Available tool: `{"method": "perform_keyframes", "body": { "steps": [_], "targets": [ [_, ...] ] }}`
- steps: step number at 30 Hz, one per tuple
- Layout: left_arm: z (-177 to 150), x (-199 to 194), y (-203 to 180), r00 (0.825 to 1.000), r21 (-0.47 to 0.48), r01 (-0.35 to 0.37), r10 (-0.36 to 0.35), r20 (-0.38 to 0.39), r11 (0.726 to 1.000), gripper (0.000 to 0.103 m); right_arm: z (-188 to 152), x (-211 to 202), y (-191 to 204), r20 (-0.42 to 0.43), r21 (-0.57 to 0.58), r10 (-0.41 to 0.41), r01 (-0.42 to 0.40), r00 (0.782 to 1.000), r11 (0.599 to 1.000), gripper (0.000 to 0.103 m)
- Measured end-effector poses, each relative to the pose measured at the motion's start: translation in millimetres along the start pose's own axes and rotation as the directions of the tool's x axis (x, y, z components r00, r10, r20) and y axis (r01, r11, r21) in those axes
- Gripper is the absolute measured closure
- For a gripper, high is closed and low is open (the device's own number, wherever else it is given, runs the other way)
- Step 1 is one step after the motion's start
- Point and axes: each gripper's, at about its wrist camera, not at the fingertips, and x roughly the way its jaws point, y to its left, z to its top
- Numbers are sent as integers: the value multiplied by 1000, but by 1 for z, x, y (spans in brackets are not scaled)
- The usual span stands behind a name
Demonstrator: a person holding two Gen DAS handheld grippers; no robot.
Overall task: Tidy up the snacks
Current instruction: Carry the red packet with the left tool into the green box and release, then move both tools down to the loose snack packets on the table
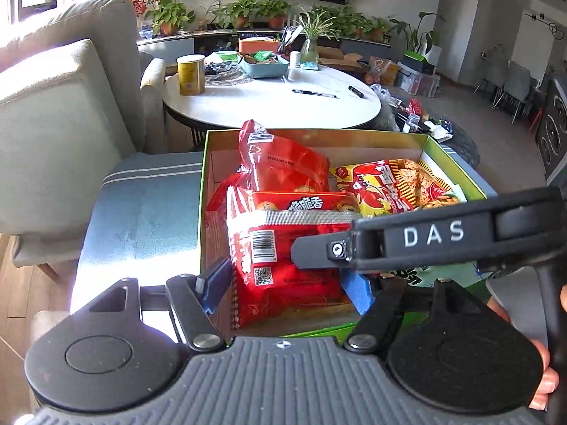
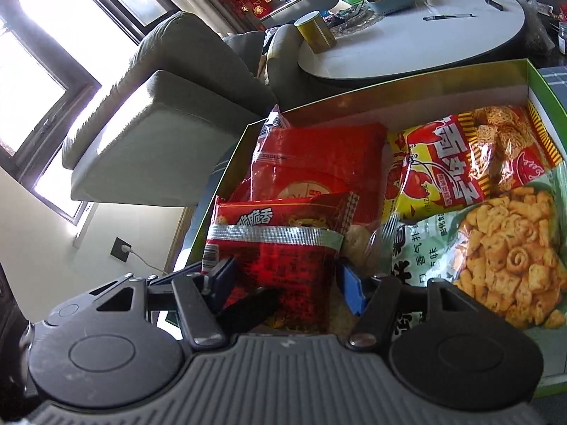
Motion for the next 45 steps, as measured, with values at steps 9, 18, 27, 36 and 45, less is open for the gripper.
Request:
{"method": "perform_keyframes", "body": {
  "steps": [9, 18, 27, 36, 45],
  "targets": [
    [-7, -13, -4, 1000, -7, 0, 0, -11, 1000, 39, -7, -15, -3, 3, 11, 16, -16, 1000, 1000, 29],
    [-12, -68, 9, 993, -85, -37, 46, 106, 996, 38, -12, -97, -23, 208, 74, 44, -60, 977, 995, 20],
    [-63, -117, 19, 989, -119, -89, 102, 107, 989, 32, -61, -116, -10, 188, -18, 14, -11, 982, 1000, 17],
    [-131, -140, 34, 995, -186, -81, 92, 51, 979, 32, -109, -129, 18, 119, -184, -23, 45, 993, 982, 15],
    [-153, -146, 18, 993, -128, -108, 114, 42, 986, 31, -142, -139, 18, 96, -169, -49, 65, 994, 984, 15]
  ]
}}
